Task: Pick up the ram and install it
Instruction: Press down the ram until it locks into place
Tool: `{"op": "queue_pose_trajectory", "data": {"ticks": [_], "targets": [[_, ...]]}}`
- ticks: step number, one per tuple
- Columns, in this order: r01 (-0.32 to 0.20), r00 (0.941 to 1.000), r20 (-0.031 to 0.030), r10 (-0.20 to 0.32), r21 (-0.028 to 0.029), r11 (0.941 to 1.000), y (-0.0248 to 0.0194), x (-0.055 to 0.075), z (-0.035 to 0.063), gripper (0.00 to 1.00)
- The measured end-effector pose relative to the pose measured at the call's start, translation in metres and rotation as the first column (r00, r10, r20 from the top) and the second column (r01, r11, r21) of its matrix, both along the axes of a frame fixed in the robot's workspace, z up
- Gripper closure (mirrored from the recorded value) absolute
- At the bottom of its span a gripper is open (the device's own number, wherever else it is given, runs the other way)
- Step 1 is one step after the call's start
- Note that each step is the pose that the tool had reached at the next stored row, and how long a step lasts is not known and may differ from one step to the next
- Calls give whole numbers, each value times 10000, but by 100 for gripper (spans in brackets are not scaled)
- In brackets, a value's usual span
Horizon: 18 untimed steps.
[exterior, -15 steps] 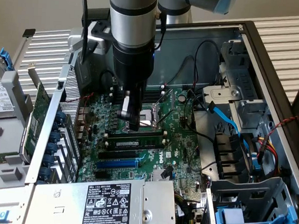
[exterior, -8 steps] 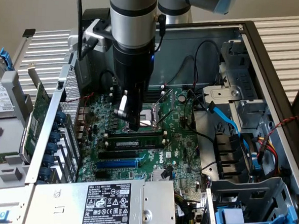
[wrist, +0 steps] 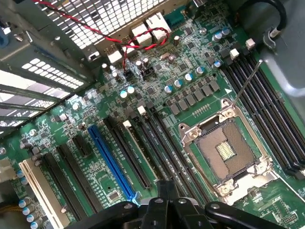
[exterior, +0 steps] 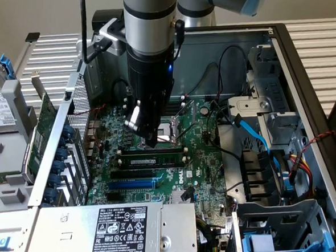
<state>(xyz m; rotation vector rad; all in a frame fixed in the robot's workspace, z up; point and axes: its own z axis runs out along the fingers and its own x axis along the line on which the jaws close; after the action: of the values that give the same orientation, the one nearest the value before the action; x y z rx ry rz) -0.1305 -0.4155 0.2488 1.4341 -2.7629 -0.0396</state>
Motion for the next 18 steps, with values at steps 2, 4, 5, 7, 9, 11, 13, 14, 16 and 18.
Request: {"op": "queue_pose_trajectory", "data": {"ticks": [2, 4, 5, 7, 9, 11, 13, 14, 16, 18], "targets": [[353, 9994, 0, -353, 0, 9994, 0, 0, -2, 90], [699, 9976, 0, -699, 0, 9976, 0, 0, -4, 90], [867, 9962, 0, -867, 0, 9962, 0, 0, -5, 90], [1207, 9927, 0, -1207, 0, 9927, 0, 0, -7, 90], [1543, 9880, 0, -1543, 0, 9880, 0, 0, -9, 90], [1893, 9819, 0, -1893, -1, 9819, 0, 0, -11, 90], [2230, 9748, 0, -2230, 0, 9748, 0, 0, -13, 90], [2394, 9709, 0, -2394, -1, 9709, 0, 0, -13, 90], [2716, 9624, 0, -2716, 0, 9624, 0, 0, -15, 90], [3056, 9521, 0, -3056, 0, 9521, 0, 0, -18, 90]]}}
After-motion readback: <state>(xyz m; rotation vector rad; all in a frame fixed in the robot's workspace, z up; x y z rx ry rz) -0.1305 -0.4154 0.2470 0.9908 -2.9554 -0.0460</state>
